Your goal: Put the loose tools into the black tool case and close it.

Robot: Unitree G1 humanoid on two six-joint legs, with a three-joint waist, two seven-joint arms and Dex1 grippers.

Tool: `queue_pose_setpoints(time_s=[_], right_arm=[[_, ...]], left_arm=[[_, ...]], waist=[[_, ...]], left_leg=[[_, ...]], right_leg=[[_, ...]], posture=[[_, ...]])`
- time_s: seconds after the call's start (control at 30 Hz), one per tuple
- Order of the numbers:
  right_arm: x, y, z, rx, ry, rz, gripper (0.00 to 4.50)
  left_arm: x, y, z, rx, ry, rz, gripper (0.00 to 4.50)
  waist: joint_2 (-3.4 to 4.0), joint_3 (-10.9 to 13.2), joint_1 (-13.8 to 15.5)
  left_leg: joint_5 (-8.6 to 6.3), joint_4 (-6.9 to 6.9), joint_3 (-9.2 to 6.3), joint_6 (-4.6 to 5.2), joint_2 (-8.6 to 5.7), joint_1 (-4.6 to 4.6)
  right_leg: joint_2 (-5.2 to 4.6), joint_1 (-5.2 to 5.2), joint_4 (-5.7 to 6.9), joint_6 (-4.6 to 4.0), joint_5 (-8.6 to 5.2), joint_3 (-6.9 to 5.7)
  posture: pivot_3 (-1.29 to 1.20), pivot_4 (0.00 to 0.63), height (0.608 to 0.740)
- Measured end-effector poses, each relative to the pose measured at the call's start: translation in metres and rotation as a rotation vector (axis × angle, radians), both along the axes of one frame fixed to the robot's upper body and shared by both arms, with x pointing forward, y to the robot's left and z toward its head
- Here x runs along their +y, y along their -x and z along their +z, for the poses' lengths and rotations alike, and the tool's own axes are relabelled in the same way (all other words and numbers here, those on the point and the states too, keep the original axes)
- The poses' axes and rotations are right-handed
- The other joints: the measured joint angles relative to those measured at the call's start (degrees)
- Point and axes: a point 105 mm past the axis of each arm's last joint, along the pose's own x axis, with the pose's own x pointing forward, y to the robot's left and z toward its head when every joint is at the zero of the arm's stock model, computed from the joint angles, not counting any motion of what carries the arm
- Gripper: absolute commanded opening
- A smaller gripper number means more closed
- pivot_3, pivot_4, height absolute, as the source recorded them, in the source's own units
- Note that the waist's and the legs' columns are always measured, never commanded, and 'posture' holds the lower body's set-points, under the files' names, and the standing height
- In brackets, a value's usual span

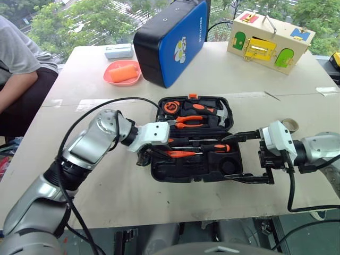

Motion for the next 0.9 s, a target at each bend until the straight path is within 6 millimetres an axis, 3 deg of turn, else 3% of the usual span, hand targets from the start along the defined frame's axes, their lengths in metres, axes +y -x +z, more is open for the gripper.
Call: queue_pose_setpoints(time_s=[0.4,0.47,0.63,0.8,0.87,0.9], right_arm=[[0.001,-0.004,0.004,0.004,-0.022,-0.026,4.50],[0.002,-0.004,0.005,-0.001,-0.024,-0.026,4.50],[0.002,-0.004,0.006,0.005,-0.029,-0.024,4.50],[0.001,-0.004,0.005,0.023,-0.032,-0.029,4.50],[0.001,-0.003,0.003,0.029,-0.034,-0.036,4.50],[0.001,-0.004,0.003,0.029,-0.034,-0.038,4.50]], left_arm=[[0.003,-0.003,-0.005,-0.007,-0.027,0.023,0.57],[0.001,-0.004,-0.006,-0.009,-0.013,0.027,1.58],[0.000,0.003,-0.011,0.050,0.040,0.034,3.63],[0.019,0.004,0.006,0.054,0.127,0.120,3.63],[0.018,0.001,0.022,0.062,0.279,0.175,3.63],[0.017,0.000,0.028,0.069,0.336,0.195,3.13]], waist=[[-0.01,0.0,0.0],[-0.01,0.0,0.0],[-0.01,0.0,0.0],[-0.02,0.0,0.0],[-0.03,0.0,0.1],[-0.03,0.0,0.2]], left_leg=[[0.00,0.02,0.00,0.00,0.00,0.00],[0.00,0.03,0.00,0.00,0.00,0.00],[0.00,0.03,-0.01,0.00,0.00,0.00],[0.00,0.05,-0.01,0.00,0.00,0.02],[0.00,0.07,-0.06,0.00,0.00,0.01],[0.00,0.09,-0.07,0.00,0.00,0.00]], right_leg=[[0.00,0.00,0.02,0.00,0.00,0.00],[0.00,0.00,0.03,0.00,0.00,0.00],[-0.01,-0.02,0.05,0.00,0.00,-0.01],[-0.01,-0.02,0.10,0.00,0.00,0.01],[-0.02,-0.02,0.11,0.00,0.00,-0.03],[-0.02,-0.01,0.09,0.00,0.00,-0.06]], posture=[[0.00,0.150,0.735],[0.00,0.150,0.735],[0.00,0.150,0.735],[0.00,0.150,0.735],[0.00,0.150,0.735],[0.00,0.150,0.735]])
